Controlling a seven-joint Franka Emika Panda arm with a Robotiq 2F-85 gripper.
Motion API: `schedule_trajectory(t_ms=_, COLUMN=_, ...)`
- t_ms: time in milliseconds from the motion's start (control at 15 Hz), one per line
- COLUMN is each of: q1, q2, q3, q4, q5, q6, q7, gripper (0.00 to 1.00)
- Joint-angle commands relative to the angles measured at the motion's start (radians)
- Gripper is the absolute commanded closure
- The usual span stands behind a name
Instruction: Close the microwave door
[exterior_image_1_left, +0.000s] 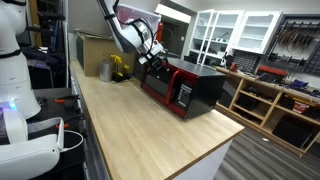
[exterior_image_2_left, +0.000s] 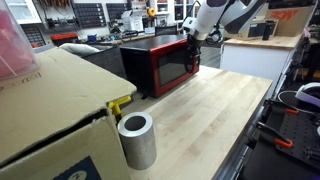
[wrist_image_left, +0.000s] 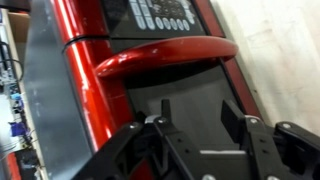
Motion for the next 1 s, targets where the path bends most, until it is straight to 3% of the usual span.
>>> schedule_trajectory(t_ms=0, q1=-0.085, q2=-0.065, q3=0.045, q4=-0.142, q5=0.288, q6=0.045, q7=-0.25, gripper=0.13)
schedule_trajectory(t_ms=133, q1=-0.163, q2=-0.1, q3=0.122, q4=-0.232, q5=0.473, q6=0.02, q7=-0.374, gripper=0.01)
schedule_trajectory(t_ms=467, q1=-0.408, q2=-0.155, q3=0.418, q4=-0.385, q5=0.922, q6=-0.048, q7=-0.537, gripper=0.0)
schedule_trajectory(t_ms=733, q1=-0.565, q2=-0.167, q3=0.643, q4=-0.363, q5=1.278, q6=-0.195, q7=-0.579, gripper=0.0)
schedule_trajectory(t_ms=933, q1=-0.629, q2=-0.225, q3=0.742, q4=-0.306, q5=1.543, q6=-0.354, q7=-0.595, gripper=0.0)
